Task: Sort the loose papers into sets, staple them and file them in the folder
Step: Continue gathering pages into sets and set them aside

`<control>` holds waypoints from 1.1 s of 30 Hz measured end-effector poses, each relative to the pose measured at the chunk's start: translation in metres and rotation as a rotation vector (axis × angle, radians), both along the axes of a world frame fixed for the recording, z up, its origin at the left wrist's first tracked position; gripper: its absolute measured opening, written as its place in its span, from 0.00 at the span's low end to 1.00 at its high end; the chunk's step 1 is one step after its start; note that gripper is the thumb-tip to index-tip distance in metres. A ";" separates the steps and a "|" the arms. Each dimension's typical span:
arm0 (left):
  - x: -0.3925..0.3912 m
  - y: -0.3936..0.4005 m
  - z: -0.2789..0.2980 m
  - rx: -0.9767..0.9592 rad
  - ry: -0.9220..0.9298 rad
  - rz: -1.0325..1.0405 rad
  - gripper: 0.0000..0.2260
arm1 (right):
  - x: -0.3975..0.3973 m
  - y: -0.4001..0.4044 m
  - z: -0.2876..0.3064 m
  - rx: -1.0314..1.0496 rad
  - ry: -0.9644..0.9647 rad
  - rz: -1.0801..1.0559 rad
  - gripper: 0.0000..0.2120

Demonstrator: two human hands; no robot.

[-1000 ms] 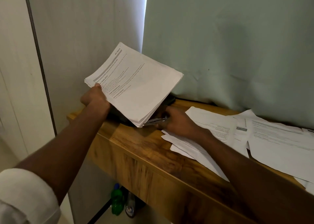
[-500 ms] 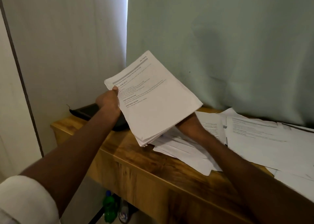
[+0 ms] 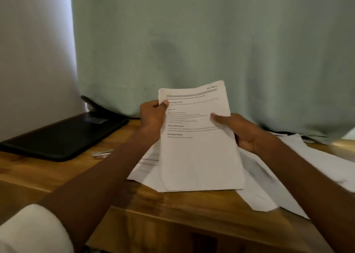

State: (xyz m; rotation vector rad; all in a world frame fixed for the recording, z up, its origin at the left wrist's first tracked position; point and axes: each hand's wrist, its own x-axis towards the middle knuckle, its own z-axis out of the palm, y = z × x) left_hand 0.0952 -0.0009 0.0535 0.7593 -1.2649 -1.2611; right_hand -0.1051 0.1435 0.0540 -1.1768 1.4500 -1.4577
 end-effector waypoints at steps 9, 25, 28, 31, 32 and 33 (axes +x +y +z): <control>-0.093 0.078 0.004 -0.200 -0.058 -0.538 0.16 | -0.063 0.096 0.010 -0.407 0.056 -0.512 0.10; -0.069 0.126 -0.071 -0.335 -0.239 -0.303 0.13 | -0.030 0.121 -0.029 -0.496 0.212 -0.624 0.08; -0.072 0.138 -0.080 -0.326 -0.286 -0.305 0.16 | -0.032 0.121 -0.039 -0.471 0.238 -0.639 0.08; -0.075 0.146 -0.087 -0.261 -0.325 -0.319 0.19 | -0.037 0.123 -0.056 -0.360 0.255 -0.602 0.15; -0.079 0.147 -0.083 -0.266 -0.307 -0.316 0.18 | -0.041 0.127 -0.059 -0.340 0.260 -0.601 0.16; -0.083 0.148 -0.079 -0.288 -0.300 -0.313 0.18 | -0.046 0.133 -0.061 -0.329 0.263 -0.611 0.16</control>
